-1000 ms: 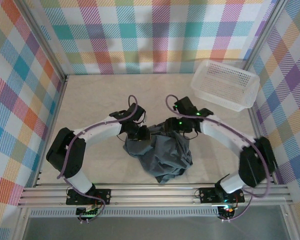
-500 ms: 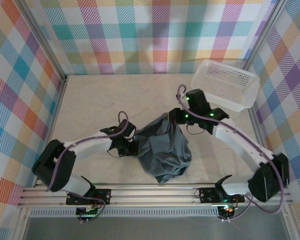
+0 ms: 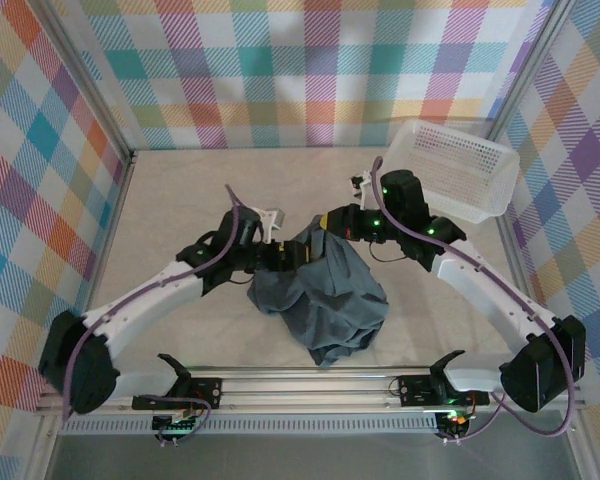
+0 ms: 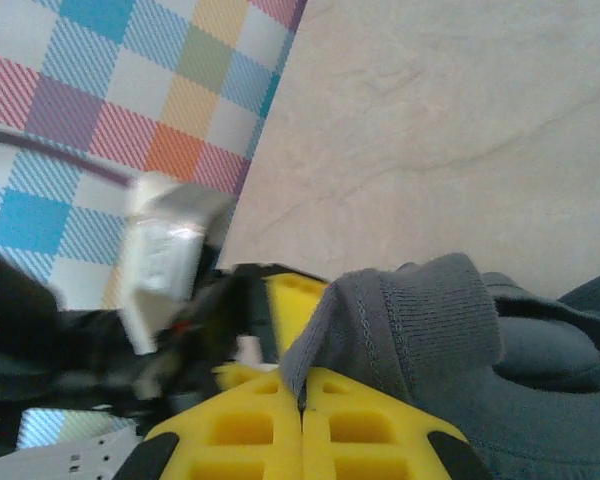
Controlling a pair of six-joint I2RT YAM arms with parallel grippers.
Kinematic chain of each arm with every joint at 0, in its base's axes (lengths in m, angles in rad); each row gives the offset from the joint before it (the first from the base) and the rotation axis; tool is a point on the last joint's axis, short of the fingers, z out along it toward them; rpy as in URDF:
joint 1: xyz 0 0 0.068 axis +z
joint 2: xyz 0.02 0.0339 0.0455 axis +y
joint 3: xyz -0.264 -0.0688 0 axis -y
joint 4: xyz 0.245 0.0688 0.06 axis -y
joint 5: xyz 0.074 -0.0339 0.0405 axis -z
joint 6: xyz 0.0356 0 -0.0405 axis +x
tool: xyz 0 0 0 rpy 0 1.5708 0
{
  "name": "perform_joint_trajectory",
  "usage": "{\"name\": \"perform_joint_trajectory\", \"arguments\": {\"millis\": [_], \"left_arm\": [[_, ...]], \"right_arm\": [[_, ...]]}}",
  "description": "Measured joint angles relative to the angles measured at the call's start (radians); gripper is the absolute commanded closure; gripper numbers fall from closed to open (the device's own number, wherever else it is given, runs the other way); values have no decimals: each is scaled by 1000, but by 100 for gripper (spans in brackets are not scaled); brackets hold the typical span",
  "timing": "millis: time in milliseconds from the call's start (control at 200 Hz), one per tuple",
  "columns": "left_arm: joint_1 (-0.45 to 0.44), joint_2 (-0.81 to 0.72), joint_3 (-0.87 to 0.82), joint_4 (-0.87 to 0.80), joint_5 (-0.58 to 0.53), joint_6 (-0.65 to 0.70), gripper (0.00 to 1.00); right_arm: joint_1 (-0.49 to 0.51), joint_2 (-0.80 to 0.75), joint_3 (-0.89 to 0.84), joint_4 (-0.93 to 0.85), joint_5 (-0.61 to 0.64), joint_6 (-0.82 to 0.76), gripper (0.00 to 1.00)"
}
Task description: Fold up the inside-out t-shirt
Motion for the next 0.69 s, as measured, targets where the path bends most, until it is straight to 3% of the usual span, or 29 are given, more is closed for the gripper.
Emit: {"name": "perform_joint_trajectory", "arguments": {"millis": [150, 305, 425, 555, 695], "left_arm": [[-1, 105, 11, 92, 62, -14, 4], [-10, 156, 62, 156, 130, 20, 5], [-11, 174, 93, 183, 169, 50, 34], [-11, 184, 117, 200, 204, 65, 99], [0, 167, 119, 201, 210, -12, 100]], "right_arm": [[1, 0, 0, 8, -35, 18, 100], [6, 0, 0, 9, -41, 22, 100], [6, 0, 0, 10, -40, 32, 100], [5, 0, 0, 13, -32, 41, 100], [-45, -2, -3, -9, 6, 40, 100]]}}
